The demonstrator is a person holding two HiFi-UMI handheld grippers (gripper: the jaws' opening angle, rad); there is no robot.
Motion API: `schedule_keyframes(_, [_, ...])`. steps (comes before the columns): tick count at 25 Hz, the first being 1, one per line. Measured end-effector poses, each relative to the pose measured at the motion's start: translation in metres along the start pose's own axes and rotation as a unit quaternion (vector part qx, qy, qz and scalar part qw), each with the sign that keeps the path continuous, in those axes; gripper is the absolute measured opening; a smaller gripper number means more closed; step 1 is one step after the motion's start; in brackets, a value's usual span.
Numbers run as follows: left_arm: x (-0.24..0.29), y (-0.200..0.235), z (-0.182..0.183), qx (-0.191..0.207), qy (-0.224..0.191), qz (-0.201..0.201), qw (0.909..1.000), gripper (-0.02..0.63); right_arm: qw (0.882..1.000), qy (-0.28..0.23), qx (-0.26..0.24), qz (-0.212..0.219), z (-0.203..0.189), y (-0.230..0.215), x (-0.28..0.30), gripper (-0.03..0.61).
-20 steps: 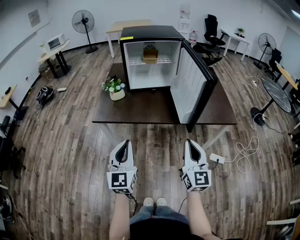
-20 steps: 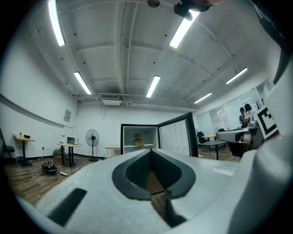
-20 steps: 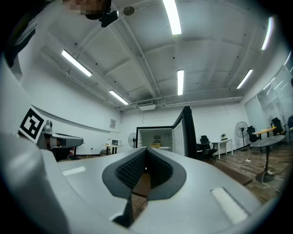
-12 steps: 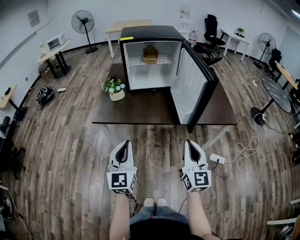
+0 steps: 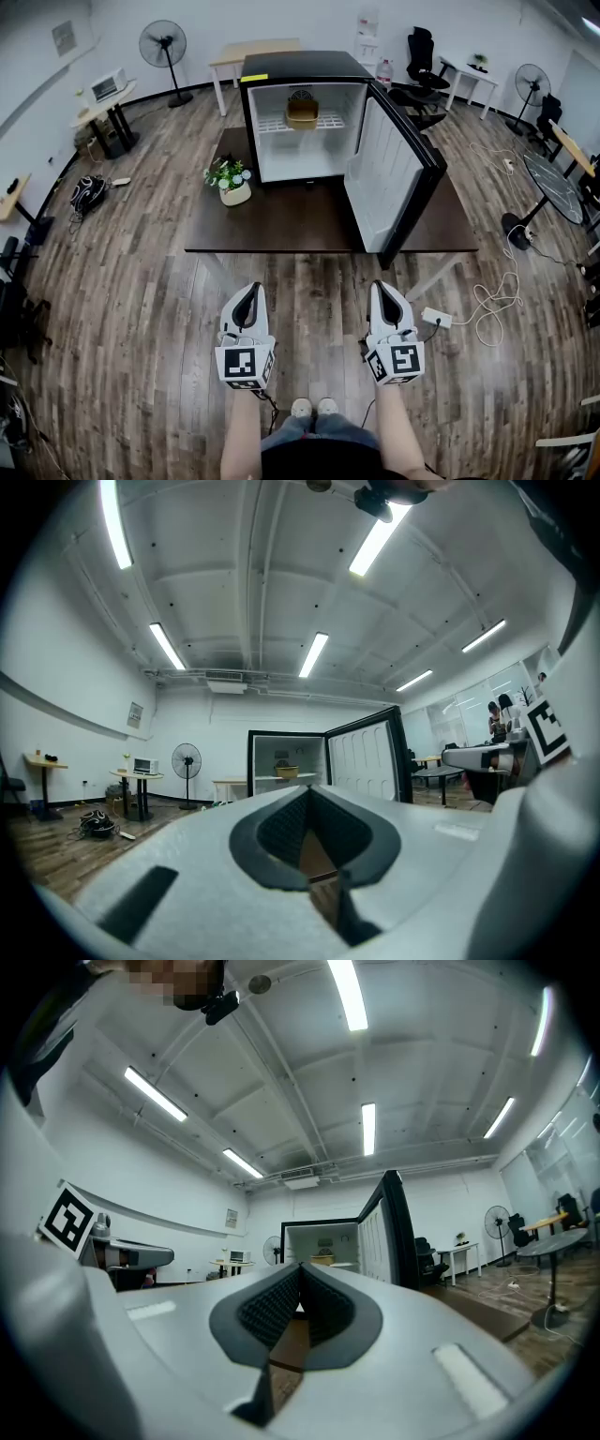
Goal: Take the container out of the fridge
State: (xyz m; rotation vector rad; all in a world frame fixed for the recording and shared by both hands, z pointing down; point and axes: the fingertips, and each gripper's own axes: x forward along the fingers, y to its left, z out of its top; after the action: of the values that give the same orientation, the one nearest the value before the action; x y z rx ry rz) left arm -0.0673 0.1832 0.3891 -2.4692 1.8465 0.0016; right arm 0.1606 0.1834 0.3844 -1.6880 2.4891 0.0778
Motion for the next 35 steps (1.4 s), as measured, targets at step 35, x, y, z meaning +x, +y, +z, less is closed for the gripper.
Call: schedule_keyframes(35, [0.195,0.101,-0.033,0.014,0.018,0.005,0.9997,0.008,0.999,-0.013,0.003,0.045,-0.042,-0.008,0.242,-0.008])
